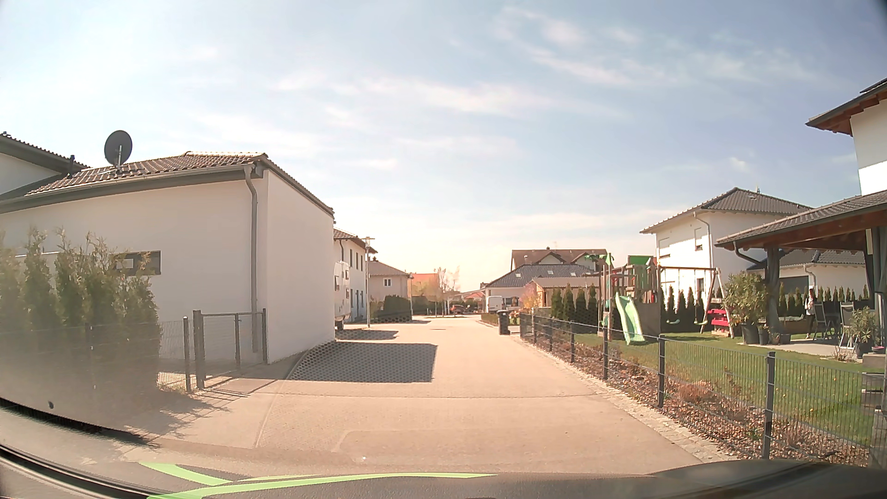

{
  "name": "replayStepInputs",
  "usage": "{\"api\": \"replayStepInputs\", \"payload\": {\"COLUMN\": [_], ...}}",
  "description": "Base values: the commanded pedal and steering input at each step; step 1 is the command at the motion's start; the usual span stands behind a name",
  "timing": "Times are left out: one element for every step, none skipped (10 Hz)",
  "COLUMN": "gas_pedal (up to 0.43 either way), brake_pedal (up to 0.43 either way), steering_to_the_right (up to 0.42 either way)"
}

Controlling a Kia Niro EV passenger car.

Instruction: Follow the waypoints while adhering to traffic rules and regulations

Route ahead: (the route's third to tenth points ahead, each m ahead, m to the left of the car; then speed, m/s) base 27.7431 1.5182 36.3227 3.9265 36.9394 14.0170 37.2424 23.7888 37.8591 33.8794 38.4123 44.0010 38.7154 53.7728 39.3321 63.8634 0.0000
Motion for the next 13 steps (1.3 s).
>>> {"api": "replayStepInputs", "payload": {"gas_pedal": [0.000, 0.000, 0.000, 0.000, 0.000, 0.000, 0.000, 0.000, 0.000, 0.000, 0.000, 0.000, 0.000], "brake_pedal": [0.348, 0.360, 0.360, 0.360, 0.366, 0.366, 0.366, 0.366, 0.366, 0.366, 0.366, 0.366, 0.366], "steering_to_the_right": [0.000, 0.000, 0.000, 0.000, 0.000, 0.000, 0.000, 0.000, 0.000, 0.000, 0.000, 0.000, 0.000]}}
